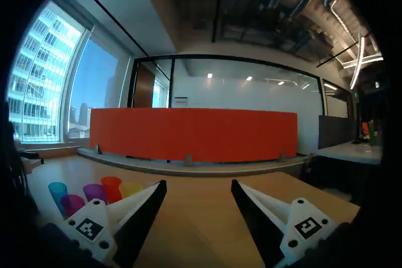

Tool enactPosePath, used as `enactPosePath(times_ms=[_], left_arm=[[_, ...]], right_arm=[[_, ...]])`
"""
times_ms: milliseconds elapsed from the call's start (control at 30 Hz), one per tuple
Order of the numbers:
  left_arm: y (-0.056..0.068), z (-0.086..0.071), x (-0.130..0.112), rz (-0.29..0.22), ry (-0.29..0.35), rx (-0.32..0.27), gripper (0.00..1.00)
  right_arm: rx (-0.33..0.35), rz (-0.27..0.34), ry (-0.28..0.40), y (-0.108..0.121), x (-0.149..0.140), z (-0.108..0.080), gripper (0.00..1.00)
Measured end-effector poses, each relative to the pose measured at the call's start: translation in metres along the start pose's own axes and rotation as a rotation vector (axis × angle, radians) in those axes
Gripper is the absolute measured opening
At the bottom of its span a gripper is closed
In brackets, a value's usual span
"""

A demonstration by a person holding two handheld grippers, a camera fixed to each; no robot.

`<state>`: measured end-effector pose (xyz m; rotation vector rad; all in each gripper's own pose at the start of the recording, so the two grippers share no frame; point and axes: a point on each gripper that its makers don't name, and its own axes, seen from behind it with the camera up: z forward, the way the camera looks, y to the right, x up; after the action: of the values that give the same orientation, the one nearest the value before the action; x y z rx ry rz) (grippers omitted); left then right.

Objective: Pour water

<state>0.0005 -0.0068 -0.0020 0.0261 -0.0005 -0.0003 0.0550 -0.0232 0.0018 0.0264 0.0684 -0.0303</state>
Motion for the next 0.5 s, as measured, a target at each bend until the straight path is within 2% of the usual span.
enactPosePath(times_ms=[200,500], left_arm=[[0.0,0.0,0.0,0.0,0.0,0.0,0.9],[-0.001,0.0,0.0,0.0,0.0,0.0,0.9]], right_arm=[[-0.019,-0.005,-0.031,0.011,-0.017,-0.002,0.99],[-0.034,-0.001,-0.038,0.022,-0.032,-0.004,0.99]])
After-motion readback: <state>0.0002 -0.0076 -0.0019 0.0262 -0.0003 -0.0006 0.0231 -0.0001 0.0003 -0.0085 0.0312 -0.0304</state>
